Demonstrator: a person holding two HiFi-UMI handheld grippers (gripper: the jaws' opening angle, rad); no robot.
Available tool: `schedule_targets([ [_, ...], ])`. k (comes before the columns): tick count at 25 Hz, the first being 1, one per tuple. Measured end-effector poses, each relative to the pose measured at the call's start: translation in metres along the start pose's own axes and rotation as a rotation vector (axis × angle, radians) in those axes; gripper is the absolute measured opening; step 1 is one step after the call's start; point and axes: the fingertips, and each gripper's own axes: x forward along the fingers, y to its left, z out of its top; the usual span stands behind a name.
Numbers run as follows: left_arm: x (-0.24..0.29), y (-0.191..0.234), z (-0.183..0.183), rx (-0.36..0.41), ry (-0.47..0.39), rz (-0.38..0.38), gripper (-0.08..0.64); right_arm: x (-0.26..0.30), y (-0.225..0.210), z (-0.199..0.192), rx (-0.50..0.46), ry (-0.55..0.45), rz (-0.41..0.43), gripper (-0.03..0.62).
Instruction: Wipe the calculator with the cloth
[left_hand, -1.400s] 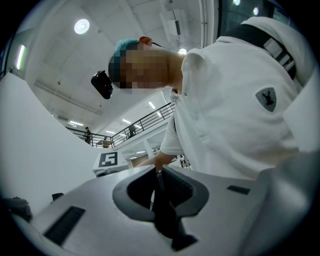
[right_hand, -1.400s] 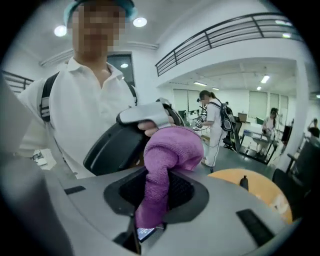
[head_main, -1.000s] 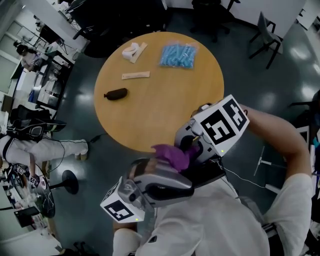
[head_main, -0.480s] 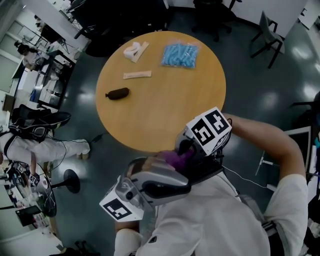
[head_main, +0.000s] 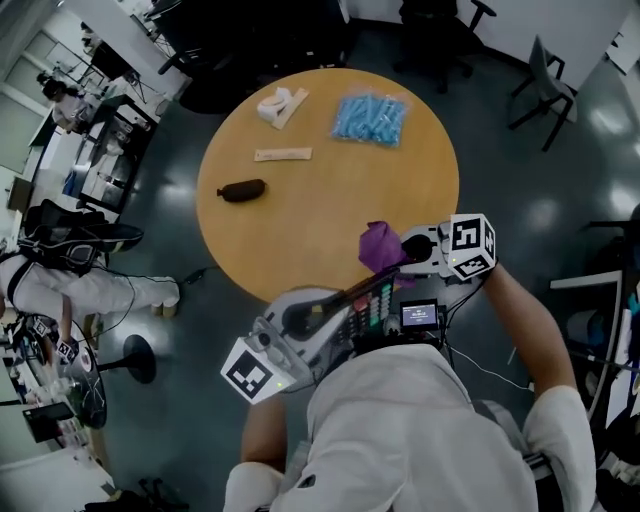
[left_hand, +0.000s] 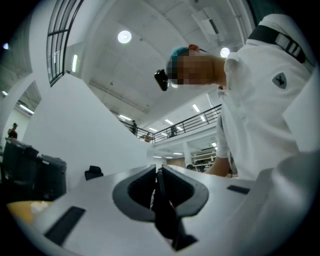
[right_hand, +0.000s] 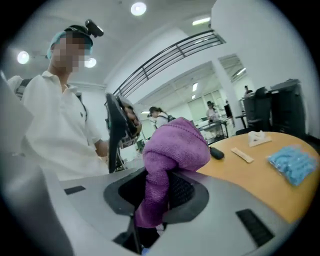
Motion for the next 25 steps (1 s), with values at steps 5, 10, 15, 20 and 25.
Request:
schedule_targets([
  [5, -0.015, 0.058, -0.099, -0.236, 0.011, 0.2, 0.043, -0.041, -0.012, -0.012, 0.103, -0.177, -0.166, 0.099],
  [10, -0.04, 0.095, -0.214, -0.399, 0.082, 0.373, 0.043, -0.069, -0.016, -0.04, 0.201, -0.292, -0.284, 0.098],
  [15, -0.05, 0.117, -0.308, -0.484, 0.192, 0.431, 0.043, -0.066, -0.014, -0.058, 0.279, -0.365, -0.334, 0.099],
  [20, -0.055, 0.133, -0.36, -0.558, 0.238, 0.446, 0.043, -0.059, -0.015, -0.064, 0.309, -0.364, -0.342, 0.1],
  [25, -0.069, 0.149, -0.393, -0.603, 0.278, 0.464, 0.043, -0.059, -0.019, -0.058, 0.319, -0.363, -0.347, 0.098],
])
